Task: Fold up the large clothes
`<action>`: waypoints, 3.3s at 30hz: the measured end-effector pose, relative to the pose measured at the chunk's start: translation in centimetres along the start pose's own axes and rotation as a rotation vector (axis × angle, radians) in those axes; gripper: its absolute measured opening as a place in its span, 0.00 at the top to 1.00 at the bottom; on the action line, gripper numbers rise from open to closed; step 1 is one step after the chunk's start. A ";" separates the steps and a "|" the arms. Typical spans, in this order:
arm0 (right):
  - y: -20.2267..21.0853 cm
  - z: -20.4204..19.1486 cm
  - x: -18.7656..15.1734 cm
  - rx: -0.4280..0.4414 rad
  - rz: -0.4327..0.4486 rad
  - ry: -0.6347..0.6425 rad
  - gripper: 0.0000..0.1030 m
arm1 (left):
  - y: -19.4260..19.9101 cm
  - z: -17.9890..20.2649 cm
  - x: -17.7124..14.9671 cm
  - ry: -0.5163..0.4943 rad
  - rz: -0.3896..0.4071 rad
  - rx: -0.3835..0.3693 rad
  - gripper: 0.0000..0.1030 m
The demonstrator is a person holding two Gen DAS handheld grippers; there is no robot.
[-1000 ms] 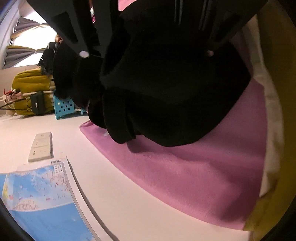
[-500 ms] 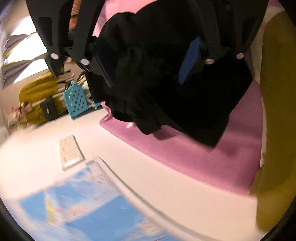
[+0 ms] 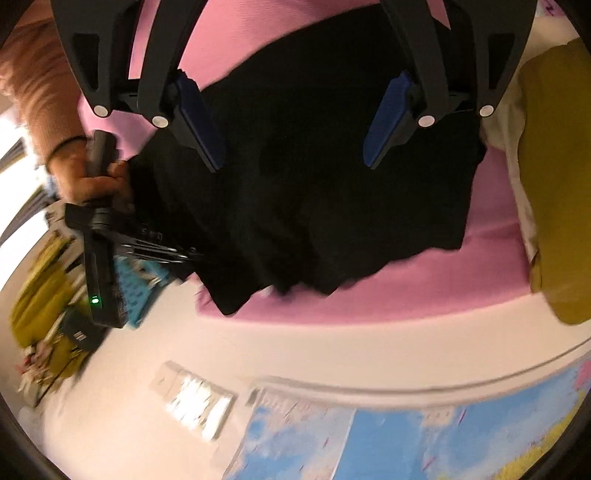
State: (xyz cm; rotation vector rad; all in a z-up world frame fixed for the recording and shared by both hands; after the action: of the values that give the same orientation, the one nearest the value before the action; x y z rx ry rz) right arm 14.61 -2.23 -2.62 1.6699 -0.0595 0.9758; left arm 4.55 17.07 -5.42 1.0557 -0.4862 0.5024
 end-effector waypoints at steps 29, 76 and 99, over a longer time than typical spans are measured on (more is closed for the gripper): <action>8.7 10.7 -13.4 0.160 0.109 -0.236 0.73 | 0.7 -3.0 -6.2 0.084 0.076 0.113 0.47; 14.3 0.1 -7.2 0.227 0.227 -0.065 0.98 | 0.1 2.7 -3.0 -0.006 0.008 0.096 0.94; 13.4 -2.8 -6.8 0.166 0.177 0.029 0.41 | 0.6 3.4 -4.9 -0.077 0.006 0.050 0.36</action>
State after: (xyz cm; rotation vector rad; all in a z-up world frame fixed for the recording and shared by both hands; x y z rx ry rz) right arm 1.83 -7.64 3.72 1.8252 -0.1111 1.1644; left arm -0.11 13.49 -6.54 1.1245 -0.5468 0.4825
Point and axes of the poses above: each gripper's, at about its wrist camera, not at the fingertips, and y roughly against the way its jaws point, z to its right, x to its top, the point moved 4 cm from there along -y, roughly the way its jaws point, and after that the axes turned 10 degrees about -x, right-handed, at the moved point
